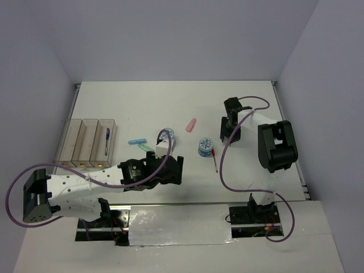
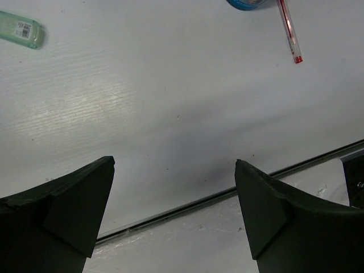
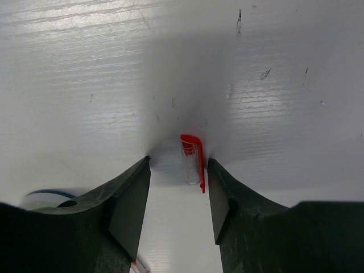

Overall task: Sort the stationery into containers
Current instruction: Pick up the pen cap from the center of the board.

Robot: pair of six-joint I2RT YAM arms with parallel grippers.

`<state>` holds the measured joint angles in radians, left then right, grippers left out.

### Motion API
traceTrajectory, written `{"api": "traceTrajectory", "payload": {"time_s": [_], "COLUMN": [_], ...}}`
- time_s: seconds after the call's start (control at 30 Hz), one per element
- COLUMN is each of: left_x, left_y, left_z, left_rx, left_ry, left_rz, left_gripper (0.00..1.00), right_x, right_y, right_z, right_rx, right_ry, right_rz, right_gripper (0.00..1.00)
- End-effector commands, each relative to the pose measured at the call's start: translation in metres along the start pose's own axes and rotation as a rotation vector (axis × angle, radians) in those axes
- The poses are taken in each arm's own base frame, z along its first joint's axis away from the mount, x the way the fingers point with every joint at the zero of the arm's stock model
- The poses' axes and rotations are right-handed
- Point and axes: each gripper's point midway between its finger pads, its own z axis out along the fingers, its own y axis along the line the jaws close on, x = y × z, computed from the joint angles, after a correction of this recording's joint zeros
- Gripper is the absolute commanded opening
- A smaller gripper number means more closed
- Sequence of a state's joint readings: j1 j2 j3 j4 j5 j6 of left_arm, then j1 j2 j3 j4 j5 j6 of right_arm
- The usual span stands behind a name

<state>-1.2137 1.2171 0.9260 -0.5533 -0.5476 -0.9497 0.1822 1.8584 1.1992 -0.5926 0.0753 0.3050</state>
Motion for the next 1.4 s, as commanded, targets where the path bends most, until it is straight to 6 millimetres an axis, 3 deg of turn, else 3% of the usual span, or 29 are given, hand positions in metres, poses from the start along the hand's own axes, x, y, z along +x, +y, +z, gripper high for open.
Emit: {"api": "traceTrajectory", "payload": {"time_s": [0.0,0.13,0.2,0.23,0.3,0.47,0.57,0.6,0.77,0.8,0.9,0.93,0.97,1.03,1.07,1.13,1.17,1.2,1.27,1.33,1.37], "left_x": [-0.004,-0.003,-0.004,-0.003,-0.003,0.000,0.001,0.002,-0.001,-0.002,0.001,-0.005,0.002,-0.007,-0.007,-0.008,0.001,-0.011,0.000,-0.008,0.000], "left_y": [-0.002,-0.003,-0.003,-0.003,-0.004,-0.008,-0.022,-0.025,-0.043,-0.051,-0.069,-0.081,-0.086,-0.101,-0.106,-0.121,-0.123,-0.136,-0.133,-0.145,-0.145], "left_z": [-0.001,0.000,0.000,0.000,0.001,0.002,0.002,0.003,0.003,0.006,0.017,0.017,0.029,0.034,0.039,0.054,0.069,0.070,0.089,0.095,0.106], "left_rx": [0.006,0.007,0.011,0.012,0.017,0.041,0.113,0.122,0.164,0.179,0.207,0.227,0.210,0.197,0.190,0.158,0.127,0.132,0.062,0.060,0.037], "left_ry": [-0.022,-0.020,-0.022,-0.022,-0.021,-0.013,-0.004,0.000,0.005,0.003,0.026,0.019,0.048,0.047,0.052,0.072,0.095,0.075,0.103,0.087,0.102], "left_rz": [-0.019,-0.019,-0.020,-0.019,-0.019,-0.009,0.023,0.031,0.055,0.057,0.062,0.056,0.066,0.020,0.014,-0.017,-0.002,-0.044,-0.038,-0.071,-0.063], "left_gripper": [0.99,0.99,0.99,0.99,0.99,0.99,0.99,0.99,0.99,0.99,0.99,0.99,0.99,0.99,0.99,0.97,0.94,0.93,0.89,0.88,0.86], "right_x": [-0.012,-0.007,-0.004,-0.005,-0.005,-0.002,0.005,-0.009,-0.017,-0.019,-0.014,-0.012,-0.007,-0.002,-0.003,0.005,0.008,0.010,0.013,0.015,0.018], "right_y": [-0.001,-0.001,-0.001,-0.002,-0.002,0.001,0.013,0.018,0.014,0.012,-0.005,-0.010,-0.019,-0.030,-0.035,-0.047,-0.054,-0.056,-0.058,-0.061,-0.064], "right_z": [0.009,0.008,0.008,0.008,0.008,0.006,-0.009,-0.028,-0.082,-0.105,-0.142,-0.151,-0.170,-0.191,-0.212,-0.224,-0.234,-0.237,-0.249,-0.258,-0.268], "right_rx": [-0.001,-0.011,-0.020,-0.021,-0.026,-0.077,-0.169,-0.206,-0.221,-0.229,-0.188,-0.181,-0.169,-0.152,-0.161,-0.115,-0.092,-0.081,-0.086,-0.091,-0.095], "right_ry": [-0.026,-0.020,-0.016,-0.019,-0.021,-0.039,-0.080,-0.161,-0.312,-0.372,-0.473,-0.499,-0.555,-0.607,-0.667,-0.677,-0.682,-0.676,-0.697,-0.720,-0.743], "right_rz": [-0.002,0.001,0.001,0.004,0.001,-0.007,0.020,0.027,0.084,0.102,0.150,0.175,0.195,0.223,0.234,0.244,0.251,0.249,0.251,0.255,0.261], "right_gripper": [0.51,0.41,0.29,0.15,0.00,0.00,0.00,0.00,0.00,0.00,0.00,0.00,0.00,0.00,0.00,0.00,0.00,0.00,0.00,0.00,0.00]}}
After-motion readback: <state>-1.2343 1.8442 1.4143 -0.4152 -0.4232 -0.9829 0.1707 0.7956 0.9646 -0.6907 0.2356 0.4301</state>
